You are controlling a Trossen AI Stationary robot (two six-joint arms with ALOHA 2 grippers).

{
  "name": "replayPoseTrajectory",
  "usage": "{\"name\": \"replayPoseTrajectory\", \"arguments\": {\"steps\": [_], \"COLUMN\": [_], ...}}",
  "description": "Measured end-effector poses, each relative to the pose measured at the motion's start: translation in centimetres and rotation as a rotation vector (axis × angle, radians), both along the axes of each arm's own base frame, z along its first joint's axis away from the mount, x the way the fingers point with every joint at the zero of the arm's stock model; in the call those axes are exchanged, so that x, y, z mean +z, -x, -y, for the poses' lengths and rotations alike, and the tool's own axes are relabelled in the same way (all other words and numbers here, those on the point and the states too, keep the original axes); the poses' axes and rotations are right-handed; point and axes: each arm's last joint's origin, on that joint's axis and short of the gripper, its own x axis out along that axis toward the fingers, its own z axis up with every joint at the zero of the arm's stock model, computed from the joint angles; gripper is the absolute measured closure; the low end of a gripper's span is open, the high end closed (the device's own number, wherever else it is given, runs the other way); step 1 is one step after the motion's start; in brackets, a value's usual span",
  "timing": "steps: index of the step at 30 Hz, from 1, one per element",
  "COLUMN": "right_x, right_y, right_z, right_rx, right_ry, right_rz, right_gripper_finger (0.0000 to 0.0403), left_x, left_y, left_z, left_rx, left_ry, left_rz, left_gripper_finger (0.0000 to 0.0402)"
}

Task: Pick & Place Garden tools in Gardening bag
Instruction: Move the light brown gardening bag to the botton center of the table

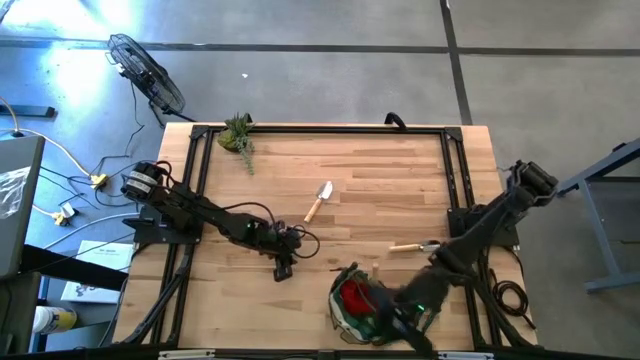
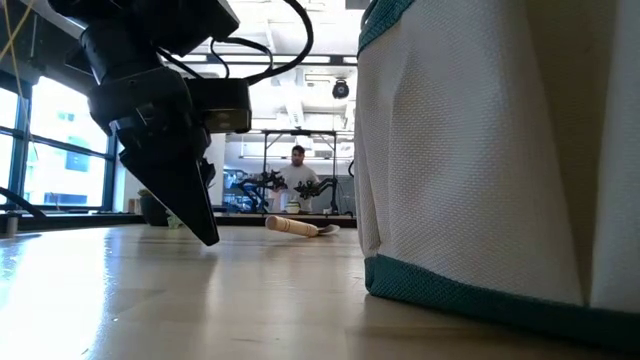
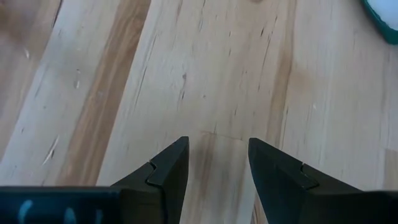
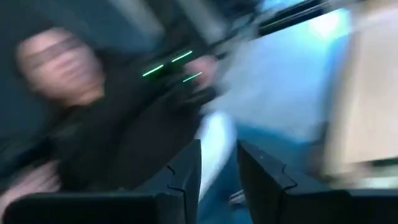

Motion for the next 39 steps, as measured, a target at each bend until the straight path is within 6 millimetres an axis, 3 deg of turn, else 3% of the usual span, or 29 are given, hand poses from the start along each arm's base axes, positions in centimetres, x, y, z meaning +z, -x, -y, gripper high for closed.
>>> {"name": "replayPoseTrajectory", "arguments": {"steps": [3, 5, 10, 14, 18, 22, 26, 39], "right_x": [0.2, 0.0, -1.5, -4.0, -7.5, -10.4, -11.9, -12.1], "right_y": [1.8, 3.1, 6.4, 7.6, 6.6, 4.5, 2.4, -0.9], "right_z": [-1.9, -3.0, -5.4, -7.2, -7.7, -7.7, -6.8, -4.0], "right_rx": [0.140, 0.142, -0.117, -0.286, -0.439, -0.365, -0.315, -0.195], "right_ry": [-0.052, -0.075, -0.132, -0.132, -0.183, -0.165, -0.167, -0.135], "right_rz": [-0.033, -0.100, -0.346, -0.430, -0.639, -0.816, -0.917, -0.934], "right_gripper_finger": [0.0310, 0.0310, 0.0310, 0.0310, 0.0310, 0.0310, 0.0310, 0.0310], "left_x": [0.0, 0.0, 0.0, 0.0, 0.0, 0.1, 0.2, 0.1], "left_y": [0.0, 0.0, 0.0, 0.0, -0.1, -0.1, -0.2, -0.2], "left_z": [0.0, 0.0, 0.0, 0.0, 0.0, 0.0, 0.0, 0.0], "left_rx": [0.000, 0.000, -0.001, 0.001, 0.005, 0.008, 0.008, -0.014], "left_ry": [-0.001, -0.001, -0.002, -0.003, 0.001, 0.005, 0.009, -0.007], "left_rz": [0.000, -0.001, -0.001, 0.003, 0.006, 0.011, 0.027, 0.026], "left_gripper_finger": [0.0240, 0.0240, 0.0240, 0.0240, 0.0240, 0.0240, 0.0240, 0.0240]}}
